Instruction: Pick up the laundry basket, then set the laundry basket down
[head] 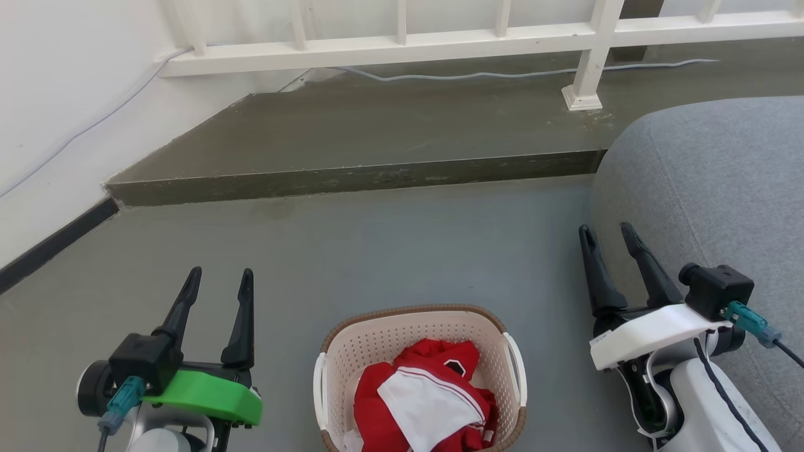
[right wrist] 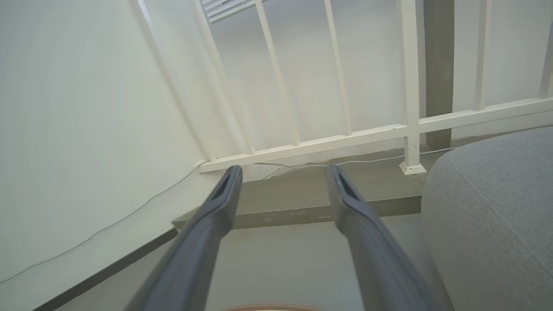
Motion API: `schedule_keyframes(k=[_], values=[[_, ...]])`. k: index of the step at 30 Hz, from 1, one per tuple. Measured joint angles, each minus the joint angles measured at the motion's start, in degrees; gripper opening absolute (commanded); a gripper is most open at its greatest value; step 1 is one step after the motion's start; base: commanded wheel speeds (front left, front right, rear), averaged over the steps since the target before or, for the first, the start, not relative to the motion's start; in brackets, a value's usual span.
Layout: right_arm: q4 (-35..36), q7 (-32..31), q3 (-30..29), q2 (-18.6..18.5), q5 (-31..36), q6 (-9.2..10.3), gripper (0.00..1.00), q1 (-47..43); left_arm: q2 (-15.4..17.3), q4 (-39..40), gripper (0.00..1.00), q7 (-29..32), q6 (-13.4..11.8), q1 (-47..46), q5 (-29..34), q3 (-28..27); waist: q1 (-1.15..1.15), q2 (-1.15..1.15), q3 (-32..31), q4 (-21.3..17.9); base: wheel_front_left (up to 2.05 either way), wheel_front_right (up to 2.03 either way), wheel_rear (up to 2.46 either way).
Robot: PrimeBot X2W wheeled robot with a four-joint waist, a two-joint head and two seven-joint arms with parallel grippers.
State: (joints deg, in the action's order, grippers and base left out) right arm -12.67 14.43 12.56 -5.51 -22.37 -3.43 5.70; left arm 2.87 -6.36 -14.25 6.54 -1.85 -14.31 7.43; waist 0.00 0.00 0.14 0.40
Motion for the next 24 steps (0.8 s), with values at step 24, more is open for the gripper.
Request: schedule_keyframes(k=[24], values=[[-1.7,0.0,-1.5,0.5,1.4,-0.57,1.00,0.0,-0.2,-0.3,1.00,0.0,0.0,0.0,0.0,-0.8,0.00,0.00,0.4,-0.2,0.00,0.00,0.00]])
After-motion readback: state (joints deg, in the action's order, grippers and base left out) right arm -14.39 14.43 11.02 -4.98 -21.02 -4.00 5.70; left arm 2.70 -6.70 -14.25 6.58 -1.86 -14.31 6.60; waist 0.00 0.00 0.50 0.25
